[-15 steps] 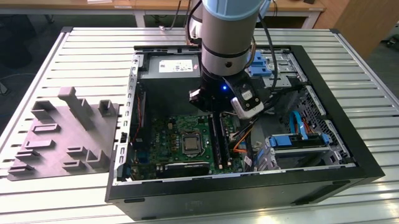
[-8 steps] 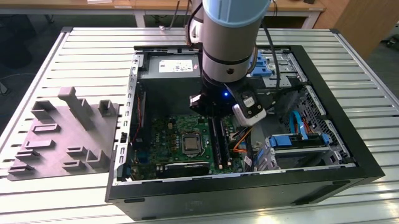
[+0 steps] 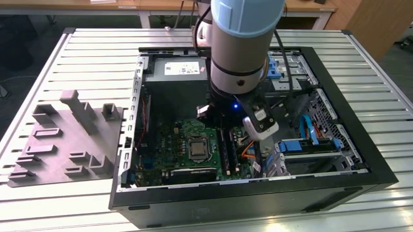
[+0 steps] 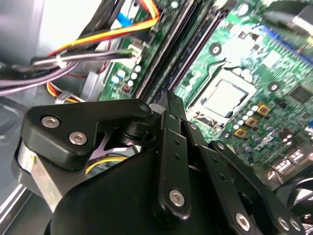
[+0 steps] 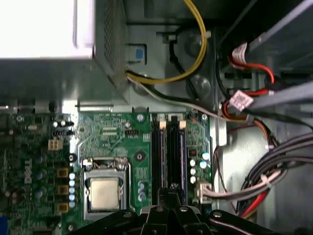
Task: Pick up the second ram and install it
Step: 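Press down the second ram until it locks into place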
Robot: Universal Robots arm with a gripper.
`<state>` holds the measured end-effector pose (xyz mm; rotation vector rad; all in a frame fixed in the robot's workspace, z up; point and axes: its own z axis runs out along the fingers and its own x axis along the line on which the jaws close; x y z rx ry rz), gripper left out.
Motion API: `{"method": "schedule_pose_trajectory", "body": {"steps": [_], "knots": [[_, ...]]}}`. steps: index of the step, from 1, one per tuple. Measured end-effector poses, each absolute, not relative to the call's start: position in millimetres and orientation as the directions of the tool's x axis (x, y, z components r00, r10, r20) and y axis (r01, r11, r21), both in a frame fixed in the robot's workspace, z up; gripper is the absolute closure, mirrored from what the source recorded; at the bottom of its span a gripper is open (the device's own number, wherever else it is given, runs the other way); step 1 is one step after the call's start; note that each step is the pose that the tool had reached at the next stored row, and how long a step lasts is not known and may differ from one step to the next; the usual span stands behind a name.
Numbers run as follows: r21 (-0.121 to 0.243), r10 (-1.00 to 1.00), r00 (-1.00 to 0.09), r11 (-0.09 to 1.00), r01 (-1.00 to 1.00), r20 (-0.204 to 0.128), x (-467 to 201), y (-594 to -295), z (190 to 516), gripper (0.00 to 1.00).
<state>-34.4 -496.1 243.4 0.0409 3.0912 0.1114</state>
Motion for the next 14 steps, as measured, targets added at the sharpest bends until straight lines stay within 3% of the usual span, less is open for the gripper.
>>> {"method": "schedule_pose_trajectory", "body": {"steps": [14], "knots": [[0.072,0.028,-0.998,0.997,0.025,-0.047,-34,-527,243,0.9]]}}
